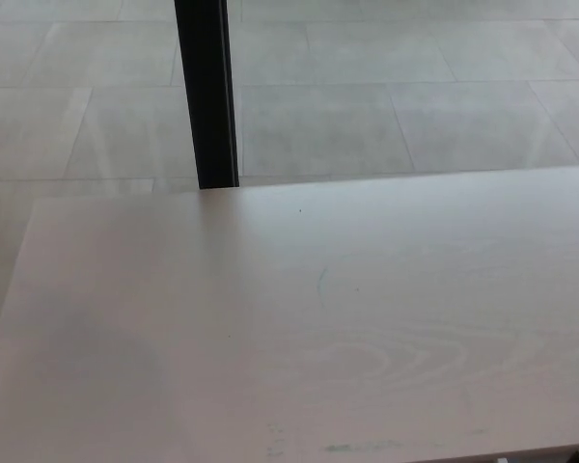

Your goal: The robot uses its right hand to hold the eraser kept in the middle of the desk and use it to wipe the desk by swiping its surface twice

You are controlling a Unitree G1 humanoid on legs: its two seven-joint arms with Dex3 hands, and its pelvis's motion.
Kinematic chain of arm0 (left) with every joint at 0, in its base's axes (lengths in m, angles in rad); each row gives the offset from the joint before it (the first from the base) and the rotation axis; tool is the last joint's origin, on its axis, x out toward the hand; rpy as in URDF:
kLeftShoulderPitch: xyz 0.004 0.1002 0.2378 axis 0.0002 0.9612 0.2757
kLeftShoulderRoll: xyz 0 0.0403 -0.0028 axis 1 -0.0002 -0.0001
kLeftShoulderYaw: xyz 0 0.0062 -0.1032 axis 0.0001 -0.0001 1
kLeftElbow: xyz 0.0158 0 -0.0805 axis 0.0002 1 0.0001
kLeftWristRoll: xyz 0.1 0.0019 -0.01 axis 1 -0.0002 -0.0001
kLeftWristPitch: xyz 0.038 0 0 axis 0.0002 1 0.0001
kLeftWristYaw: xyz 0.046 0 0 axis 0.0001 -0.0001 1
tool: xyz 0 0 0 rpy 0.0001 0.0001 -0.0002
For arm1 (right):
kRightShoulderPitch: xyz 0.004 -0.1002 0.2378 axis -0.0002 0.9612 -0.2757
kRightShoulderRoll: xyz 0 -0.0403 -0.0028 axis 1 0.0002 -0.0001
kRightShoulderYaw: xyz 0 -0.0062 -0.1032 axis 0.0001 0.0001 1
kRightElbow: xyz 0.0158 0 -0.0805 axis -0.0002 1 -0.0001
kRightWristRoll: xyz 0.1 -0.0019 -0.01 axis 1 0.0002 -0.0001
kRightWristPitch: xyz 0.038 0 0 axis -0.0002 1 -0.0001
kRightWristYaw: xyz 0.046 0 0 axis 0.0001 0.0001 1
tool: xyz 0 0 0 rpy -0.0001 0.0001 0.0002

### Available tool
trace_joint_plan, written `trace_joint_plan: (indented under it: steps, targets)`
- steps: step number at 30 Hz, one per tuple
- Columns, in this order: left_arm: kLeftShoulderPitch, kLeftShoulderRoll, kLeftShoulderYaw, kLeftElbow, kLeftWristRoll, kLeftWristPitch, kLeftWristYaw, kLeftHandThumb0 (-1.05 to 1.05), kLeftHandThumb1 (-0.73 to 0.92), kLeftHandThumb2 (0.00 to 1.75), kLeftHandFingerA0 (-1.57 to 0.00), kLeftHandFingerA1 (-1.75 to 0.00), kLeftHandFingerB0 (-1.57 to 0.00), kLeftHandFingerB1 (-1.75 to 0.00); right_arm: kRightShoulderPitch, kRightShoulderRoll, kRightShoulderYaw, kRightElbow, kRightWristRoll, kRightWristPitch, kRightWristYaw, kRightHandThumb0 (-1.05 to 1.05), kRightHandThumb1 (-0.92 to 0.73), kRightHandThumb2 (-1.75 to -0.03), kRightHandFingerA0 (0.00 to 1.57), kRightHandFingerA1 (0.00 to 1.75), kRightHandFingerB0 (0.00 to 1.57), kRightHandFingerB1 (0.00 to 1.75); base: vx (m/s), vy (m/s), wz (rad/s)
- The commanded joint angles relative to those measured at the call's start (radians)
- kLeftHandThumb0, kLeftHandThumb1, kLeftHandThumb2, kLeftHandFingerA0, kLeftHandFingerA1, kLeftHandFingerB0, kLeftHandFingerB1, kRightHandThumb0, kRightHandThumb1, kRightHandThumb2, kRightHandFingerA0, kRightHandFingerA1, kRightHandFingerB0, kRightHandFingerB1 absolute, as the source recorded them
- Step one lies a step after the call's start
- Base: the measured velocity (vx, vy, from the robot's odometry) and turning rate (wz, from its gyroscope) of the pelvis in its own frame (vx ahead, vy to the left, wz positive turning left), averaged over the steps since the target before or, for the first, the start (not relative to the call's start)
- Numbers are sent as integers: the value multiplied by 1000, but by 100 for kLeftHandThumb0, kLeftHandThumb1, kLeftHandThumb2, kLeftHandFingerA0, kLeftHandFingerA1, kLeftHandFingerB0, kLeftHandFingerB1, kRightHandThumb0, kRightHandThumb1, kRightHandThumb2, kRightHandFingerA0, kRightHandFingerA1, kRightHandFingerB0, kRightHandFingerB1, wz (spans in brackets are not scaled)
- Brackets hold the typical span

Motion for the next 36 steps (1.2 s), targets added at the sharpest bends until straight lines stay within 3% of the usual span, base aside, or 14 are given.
trace_joint_plan:
  steps: [1, 4, 7, 8, 10, 15, 16, 17, 19, 20, 22, 23, 29, 36]
  targets:
    - [4, 17, -11, 7, 17, -1, 28, -61, 92, 74, -54, -108, -48, -82, 6, 49, -56, -6, 116, 0, 152, -18, -56, -113, 86, 173, 75, 149, 0, 0, 0]
    - [8, 19, -12, 6, 13, -3, 18, -61, 92, 75, -52, -108, -45, -75, -48, 56, -136, -56, 244, 31, 309, -28, -74, -66, 75, 156, 59, 52, 0, 0, 0]
    - [14, 20, -14, 2, 11, -7, 6, -61, 92, 76, -50, -106, -44, -76, -78, 58, -191, -99, 311, 106, 370, -30, -72, -63, 77, 134, 49, 41, 0, 0, 0]
    - [15, 17, -6, 3, 3, -6, 6, -61, 92, 74, -50, -106, -43, -74, -93, 41, -200, -131, 319, 120, 386, -43, -72, -63, 75, 79, 32, 31, 0, 0, 0]
    - [20, 17, -8, -1, 3, -9, -1, -60, 92, 76, -49, -109, -43, -85, -120, 16, -248, -192, 379, 177, 435, -54, -66, -59, 55, 47, 18, 27, 0, 0, 0]
    - [35, 24, -13, -3, 14, -12, 3, -60, 92, 76, -50, -104, -43, -80, -174, -70, -323, -223, 415, 227, 475, -73, -55, -91, 29, 52, 5, 34, 0, 0, 0]
    - [37, 24, -15, -6, 16, -11, 3, -60, 92, 76, -51, -105, -45, -81, -184, -97, -337, -222, 407, 231, 471, -71, -69, -61, 37, 41, 11, 28, 0, 0, 0]
    - [39, 23, -12, -8, 12, -9, 5, -60, 92, 75, -50, -109, -43, -81, -189, -135, -356, -214, 399, 220, 458, -79, -57, -94, 35, 55, 7, 37, 0, 0, 0]
    - [44, 21, -6, -13, 5, -6, 4, -60, 92, 75, -52, -112, -43, -81, -183, -195, -399, -205, 398, 202, 453, -77, -58, -94, 35, 53, 7, 40, 0, 0, 0]
    - [46, 21, -9, -17, 7, -3, 5, -60, 92, 76, -51, -110, -43, -79, -181, -209, -427, -207, 418, 218, 452, -74, -72, -62, 46, 40, 18, 28, 0, 0, 0]
    - [49, 21, -8, -17, 5, -5, 4, -60, 92, 76, -51, -107, -42, -79, -139, -247, -504, -255, 447, 246, 423, -78, -60, -95, 46, 53, 17, 43, 0, 0, 0]
    - [50, 19, -8, -22, 6, -4, 8, -61, 92, 75, -52, -110, -44, -85, -127, -253, -528, -274, 460, 264, 420, -77, -71, -63, 58, 42, 28, 31, 0, 0, 0]
    - [36, 28, -4, 12, 0, -15, -4, -60, 92, 78, -50, -107, -43, -83, 90, -262, -854, -382, 601, 286, 355, -67, -70, -61, 63, 50, 40, 37, 0, 0, 0]
    - [40, 19, -12, -11, 9, 2, 25, -60, 92, 77, -54, -111, -43, -77, 366, -202, -1084, -217, 521, 220, -26, -76, -69, -61, 83, 54, 52, 43, 0, 0, 0]
